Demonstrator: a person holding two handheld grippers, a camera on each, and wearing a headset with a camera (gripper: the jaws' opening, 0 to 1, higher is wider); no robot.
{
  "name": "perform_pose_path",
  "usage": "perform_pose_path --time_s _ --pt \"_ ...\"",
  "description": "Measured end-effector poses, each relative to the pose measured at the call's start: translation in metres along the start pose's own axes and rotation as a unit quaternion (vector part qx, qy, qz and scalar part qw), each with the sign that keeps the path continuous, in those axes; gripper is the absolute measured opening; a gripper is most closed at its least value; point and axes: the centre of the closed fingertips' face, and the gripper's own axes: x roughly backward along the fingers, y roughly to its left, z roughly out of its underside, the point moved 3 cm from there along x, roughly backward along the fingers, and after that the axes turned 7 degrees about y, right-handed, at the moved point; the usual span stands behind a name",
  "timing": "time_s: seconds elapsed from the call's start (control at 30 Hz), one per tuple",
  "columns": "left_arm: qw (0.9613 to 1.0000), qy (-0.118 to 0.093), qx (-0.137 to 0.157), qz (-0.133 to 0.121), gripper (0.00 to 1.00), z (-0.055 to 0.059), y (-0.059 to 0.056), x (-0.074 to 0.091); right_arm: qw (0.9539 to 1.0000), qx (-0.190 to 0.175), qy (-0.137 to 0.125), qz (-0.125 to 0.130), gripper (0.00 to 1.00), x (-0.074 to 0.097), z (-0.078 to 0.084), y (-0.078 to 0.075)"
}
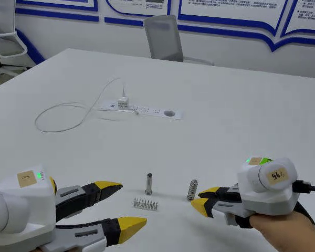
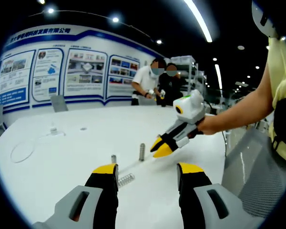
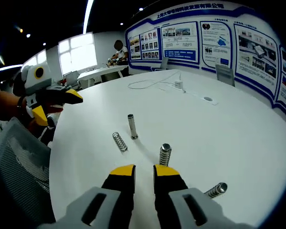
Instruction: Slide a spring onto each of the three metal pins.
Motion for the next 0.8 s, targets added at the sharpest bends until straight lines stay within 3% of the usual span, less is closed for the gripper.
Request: perform_pose_path --time_s 0.37,0.5,0.8 --pt "1.0 -0.001 0.0 -0.005 0.51 0.001 0.001 0.005 0.9964 0.069 0.001 -0.048 0.16 -0.023 -0.033 0.037" --pt "1.0 0.002 0.001 -0.009 0.51 0.003 0.003 0.008 0.9919 0.11 0.024 -0.06 0.16 -0.039 -0.038 0.045" --pt "0.9999 0.007 0.003 -0.013 0.51 0.004 0.004 0.011 0.9827 0.158 0.055 -0.079 0.16 -0.068 -0.047 0.057"
